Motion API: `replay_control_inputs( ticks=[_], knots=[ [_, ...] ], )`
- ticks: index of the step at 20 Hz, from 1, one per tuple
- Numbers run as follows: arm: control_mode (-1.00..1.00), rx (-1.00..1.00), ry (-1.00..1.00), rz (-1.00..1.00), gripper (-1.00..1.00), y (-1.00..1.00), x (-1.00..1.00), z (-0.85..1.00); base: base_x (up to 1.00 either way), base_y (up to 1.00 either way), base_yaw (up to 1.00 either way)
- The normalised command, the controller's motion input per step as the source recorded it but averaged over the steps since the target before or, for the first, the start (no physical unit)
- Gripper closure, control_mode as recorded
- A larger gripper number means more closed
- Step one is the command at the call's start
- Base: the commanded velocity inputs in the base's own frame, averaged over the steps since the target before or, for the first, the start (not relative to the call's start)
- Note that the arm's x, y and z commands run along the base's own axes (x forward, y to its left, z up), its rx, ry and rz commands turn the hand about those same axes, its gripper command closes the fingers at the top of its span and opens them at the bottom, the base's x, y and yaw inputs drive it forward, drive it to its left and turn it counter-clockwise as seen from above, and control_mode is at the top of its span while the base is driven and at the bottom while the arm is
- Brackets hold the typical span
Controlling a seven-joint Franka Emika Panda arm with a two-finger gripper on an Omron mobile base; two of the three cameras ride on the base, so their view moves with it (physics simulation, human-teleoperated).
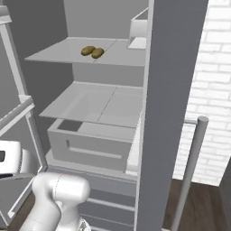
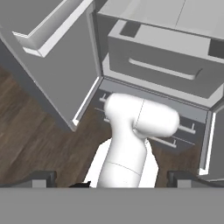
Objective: Place one potato and one steak in each tupperware on the nearby counter, to pack two identical lunches.
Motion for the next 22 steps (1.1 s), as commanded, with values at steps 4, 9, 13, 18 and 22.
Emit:
replay_control_inputs(
  ticks=[4, 9, 13, 18, 22],
  knots=[
    [1.00, 0.00, 0.00, 0.00, -1.00, 0.00, 0.00, 0.00, 0.58, 0.00, -0.04],
    [1.00, 0.00, 0.00, 0.00, -1.00, 0.00, 0.00, 0.00, 0.27, 0.13, -0.03],
    [-1.00, 0.00, 0.00, -0.06, -1.00, 0.11, 0.28, 0.00, 0.06, 0.05, -0.01],
    [-1.00, -0.01, -0.02, -0.10, -1.00, 0.35, 0.86, 0.16, 0.00, 0.00, 0.00],
    [-1.00, 0.01, -0.02, -0.10, -1.00, 0.18, 1.00, 0.21, 0.00, 0.00, 0.00]
  ],
)
